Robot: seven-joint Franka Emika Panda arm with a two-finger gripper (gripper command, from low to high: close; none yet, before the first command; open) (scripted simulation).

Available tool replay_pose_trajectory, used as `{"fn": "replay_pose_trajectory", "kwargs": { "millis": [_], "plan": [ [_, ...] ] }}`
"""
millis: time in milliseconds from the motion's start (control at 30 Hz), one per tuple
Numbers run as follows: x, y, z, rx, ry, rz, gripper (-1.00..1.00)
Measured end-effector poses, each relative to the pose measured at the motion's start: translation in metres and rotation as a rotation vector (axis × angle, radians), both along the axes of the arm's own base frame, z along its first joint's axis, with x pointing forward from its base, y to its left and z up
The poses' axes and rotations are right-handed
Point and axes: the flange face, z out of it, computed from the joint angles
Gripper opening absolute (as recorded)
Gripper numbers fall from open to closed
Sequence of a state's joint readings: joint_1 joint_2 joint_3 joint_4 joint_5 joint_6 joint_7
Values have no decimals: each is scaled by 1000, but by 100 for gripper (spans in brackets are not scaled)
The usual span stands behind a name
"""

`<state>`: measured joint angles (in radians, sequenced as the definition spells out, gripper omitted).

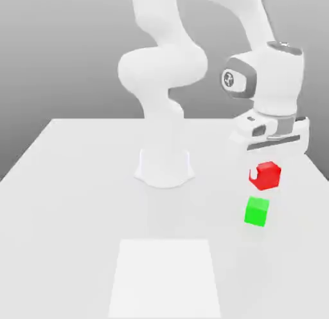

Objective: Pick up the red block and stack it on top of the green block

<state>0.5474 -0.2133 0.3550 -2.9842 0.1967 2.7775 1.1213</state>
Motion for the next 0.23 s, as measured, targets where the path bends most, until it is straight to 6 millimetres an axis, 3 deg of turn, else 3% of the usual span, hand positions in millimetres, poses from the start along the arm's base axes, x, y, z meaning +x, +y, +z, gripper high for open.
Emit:
{"fn": "replay_pose_trajectory", "kwargs": {
  "millis": [133,167,233],
  "plan": [
    [-2,0,-31,-1,0,1,-100],
    [-1,-2,-38,1,1,-5,100],
    [-1,-2,-38,1,1,-5,100]
  ]
}}
